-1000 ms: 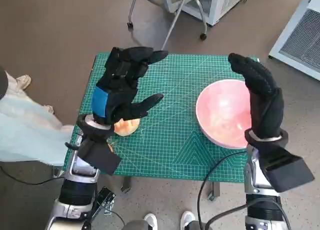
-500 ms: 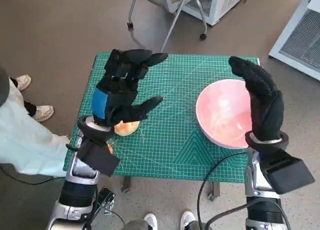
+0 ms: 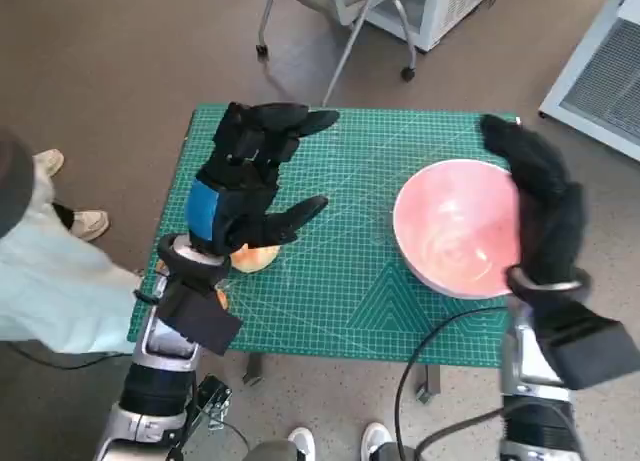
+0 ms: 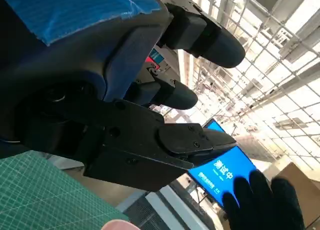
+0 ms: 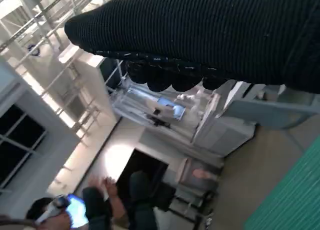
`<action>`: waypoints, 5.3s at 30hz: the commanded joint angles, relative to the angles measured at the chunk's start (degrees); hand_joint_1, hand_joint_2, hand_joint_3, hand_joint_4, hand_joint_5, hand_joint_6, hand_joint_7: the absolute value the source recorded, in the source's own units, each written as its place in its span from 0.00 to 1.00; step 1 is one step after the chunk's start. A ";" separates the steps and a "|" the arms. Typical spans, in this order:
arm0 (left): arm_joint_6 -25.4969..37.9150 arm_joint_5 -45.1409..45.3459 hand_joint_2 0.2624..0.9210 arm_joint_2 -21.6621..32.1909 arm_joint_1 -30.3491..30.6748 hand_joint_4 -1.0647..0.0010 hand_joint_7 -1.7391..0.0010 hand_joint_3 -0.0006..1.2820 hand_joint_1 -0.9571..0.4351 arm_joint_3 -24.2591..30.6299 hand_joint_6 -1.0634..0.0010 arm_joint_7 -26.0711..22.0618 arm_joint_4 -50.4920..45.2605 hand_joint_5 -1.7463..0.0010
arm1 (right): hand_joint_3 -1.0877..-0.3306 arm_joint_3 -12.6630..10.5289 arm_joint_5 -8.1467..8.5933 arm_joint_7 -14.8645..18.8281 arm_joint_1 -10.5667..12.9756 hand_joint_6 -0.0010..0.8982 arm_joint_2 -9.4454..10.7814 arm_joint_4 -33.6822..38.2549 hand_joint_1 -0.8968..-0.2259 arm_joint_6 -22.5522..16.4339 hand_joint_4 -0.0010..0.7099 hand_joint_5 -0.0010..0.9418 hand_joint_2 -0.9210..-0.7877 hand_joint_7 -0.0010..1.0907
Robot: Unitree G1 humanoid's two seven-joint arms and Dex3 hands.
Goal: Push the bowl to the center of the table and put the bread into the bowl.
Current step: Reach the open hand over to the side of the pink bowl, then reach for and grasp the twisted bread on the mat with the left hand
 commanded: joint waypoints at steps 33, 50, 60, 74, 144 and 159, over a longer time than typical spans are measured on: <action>0.56 -0.34 0.72 -0.32 1.80 0.89 0.44 0.32 0.63 0.30 0.88 0.41 -0.33 0.54 | 0.27 -15.06 8.18 -3.78 -6.51 0.06 -4.22 48.75 0.64 -1.72 0.44 0.00 0.00 0.56; 1.14 0.52 0.81 1.48 3.92 0.84 0.48 0.25 0.61 1.41 0.86 0.85 -2.57 0.61 | 0.26 -14.59 9.03 -1.91 -13.75 0.00 -0.39 53.65 0.62 9.73 0.34 0.00 0.00 0.56; 0.80 0.96 0.93 2.92 6.20 0.80 0.52 0.14 0.58 3.13 0.83 1.74 -3.63 0.67 | 0.28 -15.36 10.03 -0.95 -17.27 0.00 2.23 54.64 0.60 14.03 0.34 0.00 0.00 0.55; 1.53 3.61 1.00 3.14 9.95 0.76 0.56 0.07 0.56 5.17 0.80 4.33 -7.02 0.72 | 0.33 -15.89 10.46 -0.53 -21.84 0.00 6.13 55.20 0.57 16.52 0.33 0.00 0.00 0.63; -7.82 7.69 0.76 51.45 12.85 0.58 0.93 0.00 0.69 9.59 0.47 -30.16 1.48 0.99 | 0.42 3.02 -3.07 3.70 -17.74 0.08 -0.54 29.40 0.41 -8.40 0.52 0.05 0.00 0.71; -15.63 16.25 0.77 47.28 2.79 0.59 0.97 0.00 0.67 -3.02 0.49 -27.45 13.18 1.00 | 0.42 3.70 -1.60 3.93 -14.82 0.07 -0.07 23.86 0.40 -4.56 0.52 0.04 0.00 0.72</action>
